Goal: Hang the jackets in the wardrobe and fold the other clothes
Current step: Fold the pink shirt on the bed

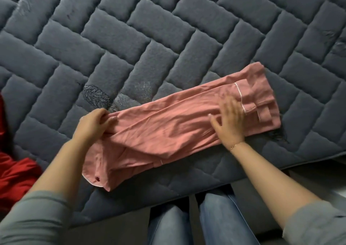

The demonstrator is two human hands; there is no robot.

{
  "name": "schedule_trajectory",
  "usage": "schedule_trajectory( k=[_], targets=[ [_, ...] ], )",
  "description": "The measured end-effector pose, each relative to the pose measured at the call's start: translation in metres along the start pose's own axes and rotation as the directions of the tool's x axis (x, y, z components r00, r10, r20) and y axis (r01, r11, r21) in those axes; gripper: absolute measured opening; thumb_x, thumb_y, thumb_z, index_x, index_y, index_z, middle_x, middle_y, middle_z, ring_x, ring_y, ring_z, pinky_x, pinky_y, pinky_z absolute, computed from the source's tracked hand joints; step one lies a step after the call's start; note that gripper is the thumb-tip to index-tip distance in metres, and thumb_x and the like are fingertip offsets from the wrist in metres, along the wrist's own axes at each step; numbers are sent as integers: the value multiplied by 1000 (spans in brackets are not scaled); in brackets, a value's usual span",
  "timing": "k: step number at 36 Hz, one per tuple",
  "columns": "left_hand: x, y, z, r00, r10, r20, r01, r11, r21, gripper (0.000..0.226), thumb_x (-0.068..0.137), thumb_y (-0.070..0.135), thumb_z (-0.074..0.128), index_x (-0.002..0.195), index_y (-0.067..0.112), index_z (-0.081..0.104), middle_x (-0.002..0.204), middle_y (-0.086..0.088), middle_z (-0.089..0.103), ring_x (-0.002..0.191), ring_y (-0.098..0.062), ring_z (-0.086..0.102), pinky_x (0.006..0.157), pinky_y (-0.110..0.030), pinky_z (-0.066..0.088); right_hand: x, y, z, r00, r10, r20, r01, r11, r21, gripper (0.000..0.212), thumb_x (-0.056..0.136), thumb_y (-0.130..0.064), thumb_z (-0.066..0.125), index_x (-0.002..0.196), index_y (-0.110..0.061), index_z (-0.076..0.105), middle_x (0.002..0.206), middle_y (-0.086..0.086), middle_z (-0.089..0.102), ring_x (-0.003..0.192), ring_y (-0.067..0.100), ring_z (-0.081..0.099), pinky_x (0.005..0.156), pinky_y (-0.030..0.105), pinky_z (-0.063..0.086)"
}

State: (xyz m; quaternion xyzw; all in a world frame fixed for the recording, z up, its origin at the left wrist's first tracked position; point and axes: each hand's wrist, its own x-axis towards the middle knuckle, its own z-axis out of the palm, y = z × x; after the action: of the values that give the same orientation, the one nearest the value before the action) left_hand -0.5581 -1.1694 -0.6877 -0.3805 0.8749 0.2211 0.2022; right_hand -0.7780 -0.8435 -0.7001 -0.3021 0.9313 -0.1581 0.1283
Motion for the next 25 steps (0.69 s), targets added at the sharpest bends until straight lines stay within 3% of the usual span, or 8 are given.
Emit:
schedule_trajectory(
  k=[2, 4, 9, 11, 15, 18, 22, 25],
  targets=[
    [4, -5, -9, 998, 57, 10, -57, 998, -13, 22, 89, 31, 66, 89, 10, 59, 81, -14, 63, 80, -36, 61, 63, -36, 37, -3, 1, 14, 957, -98, 272, 128, 987, -93, 63, 97, -37, 50, 151, -21, 23, 160, 10, 17, 148, 26, 14, 118, 42, -1],
    [10, -10, -16, 998, 62, -30, -61, 997, 49, 21, 89, 29, 65, 94, 8, 62, 85, -20, 67, 81, -39, 63, 64, -40, 42, -4, 8, 24, 928, -80, 364, 148, 975, -163, 62, 100, -44, 36, 152, -29, 7, 162, 1, 3, 149, 19, 1, 117, 38, -11],
    [13, 7, -10, 988, -46, -148, 64, 991, 119, 20, 92, 27, 60, 102, 10, 63, 103, -21, 67, 99, -37, 61, 87, -41, 38, 6, 15, 22, 950, -1, 312, 65, 979, -194, 61, 95, -50, 14, 152, -28, 8, 161, 1, 2, 149, 18, 0, 117, 42, -10],
    [7, 30, -1, 965, -62, -255, 89, 991, 99, 21, 92, 19, 58, 108, 7, 61, 111, -22, 61, 104, -39, 56, 92, -45, 34, 11, 22, 16, 961, 45, 274, 13, 978, -207, 62, 94, -46, 16, 152, -24, 11, 161, 3, 4, 148, 18, 0, 116, 42, -10],
    [-26, 97, 31, 915, 162, -370, -173, 985, 4, 34, 89, 15, 60, 121, 5, 59, 128, -20, 56, 115, -38, 52, 100, -47, 35, 16, 41, 6, 949, 2, 316, 85, 961, -262, 58, 98, -46, 21, 150, -25, 7, 161, 4, 4, 146, 16, -5, 116, 42, -10],
    [-53, 135, 76, 927, 318, -198, -314, 948, 54, 50, 93, 33, 47, 140, 16, 47, 153, -14, 34, 141, -29, 32, 115, -50, 18, 24, 57, 0, 923, -83, 375, 207, 930, -304, 66, 90, -56, 9, 149, -27, 4, 161, 4, 4, 147, 19, -4, 116, 42, -11],
    [-56, 127, 121, 997, -1, -77, 0, 1000, -12, 62, 96, 55, 32, 151, 37, 9, 161, 2, -12, 148, -22, -11, 115, -52, -8, 32, 83, 0, 937, -70, 341, 191, 922, -336, 63, 92, -55, 9, 148, -28, -5, 159, -5, -7, 145, 10, -11, 116, 42, -10],
    [-53, 124, 125, 995, -44, -89, 50, 997, 65, 68, 89, 64, 17, 151, 37, 9, 161, 1, -7, 149, -22, -9, 114, -47, -14, 31, 99, -5, 956, -12, 294, 120, 928, -353, 59, 101, -45, 21, 148, -28, -11, 155, -13, -18, 146, 11, -14, 117, 46, -4]
  ],
)
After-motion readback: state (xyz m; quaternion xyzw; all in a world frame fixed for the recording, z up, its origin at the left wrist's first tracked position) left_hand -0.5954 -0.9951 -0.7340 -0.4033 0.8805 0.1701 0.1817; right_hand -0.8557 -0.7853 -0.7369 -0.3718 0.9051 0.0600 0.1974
